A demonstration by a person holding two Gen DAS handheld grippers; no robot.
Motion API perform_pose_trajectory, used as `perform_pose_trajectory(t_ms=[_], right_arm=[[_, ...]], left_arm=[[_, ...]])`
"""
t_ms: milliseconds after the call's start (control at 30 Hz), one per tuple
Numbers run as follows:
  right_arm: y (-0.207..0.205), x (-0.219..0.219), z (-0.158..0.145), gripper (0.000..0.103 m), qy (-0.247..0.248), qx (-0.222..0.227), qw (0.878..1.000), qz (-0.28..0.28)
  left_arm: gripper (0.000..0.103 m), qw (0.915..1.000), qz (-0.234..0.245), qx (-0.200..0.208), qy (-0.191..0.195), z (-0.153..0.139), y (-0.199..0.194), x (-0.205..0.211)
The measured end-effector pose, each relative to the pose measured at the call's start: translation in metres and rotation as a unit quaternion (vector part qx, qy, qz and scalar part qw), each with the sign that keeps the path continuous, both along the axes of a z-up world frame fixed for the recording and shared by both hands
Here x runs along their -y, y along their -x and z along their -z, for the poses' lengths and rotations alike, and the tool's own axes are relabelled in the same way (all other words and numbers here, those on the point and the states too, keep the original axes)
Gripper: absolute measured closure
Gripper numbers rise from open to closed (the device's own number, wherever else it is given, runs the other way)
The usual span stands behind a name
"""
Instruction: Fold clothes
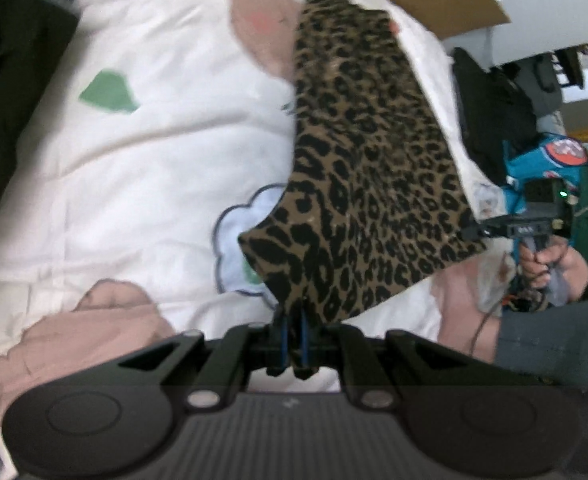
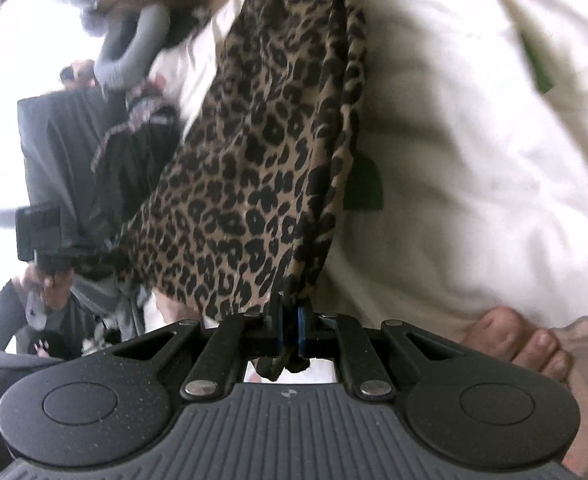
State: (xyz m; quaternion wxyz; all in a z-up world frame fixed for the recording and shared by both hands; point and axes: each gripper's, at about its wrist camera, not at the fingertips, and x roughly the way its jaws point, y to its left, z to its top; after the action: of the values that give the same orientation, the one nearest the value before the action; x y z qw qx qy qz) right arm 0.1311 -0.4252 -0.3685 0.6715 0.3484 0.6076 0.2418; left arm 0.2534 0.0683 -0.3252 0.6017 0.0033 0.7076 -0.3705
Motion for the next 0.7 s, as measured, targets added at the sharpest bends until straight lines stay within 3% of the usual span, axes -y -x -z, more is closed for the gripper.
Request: perform_pose_trajectory(t_ms=[267,500,700], right_arm=[[0.007,-0.011,0.017,0.099,0.046,-0.026,0.998,-0.028],[0.007,-0.018,0.026,0.099,0.075,-0.031,0.996,-0.033],[0.004,-0.012,0.037,0.094,0.062,-0.05,0.997,-0.006]], left_arm=[[0.097,0.9995,0.002,-0.025,-0.018,0.051,0.006,0.01],[0.096,0.9996,-0.007,-0.02,-0.018,0.066,0.013,0.011],[0.096,0.9995,-0.015,-0.022,-0.015,0.078,0.008,0.012]])
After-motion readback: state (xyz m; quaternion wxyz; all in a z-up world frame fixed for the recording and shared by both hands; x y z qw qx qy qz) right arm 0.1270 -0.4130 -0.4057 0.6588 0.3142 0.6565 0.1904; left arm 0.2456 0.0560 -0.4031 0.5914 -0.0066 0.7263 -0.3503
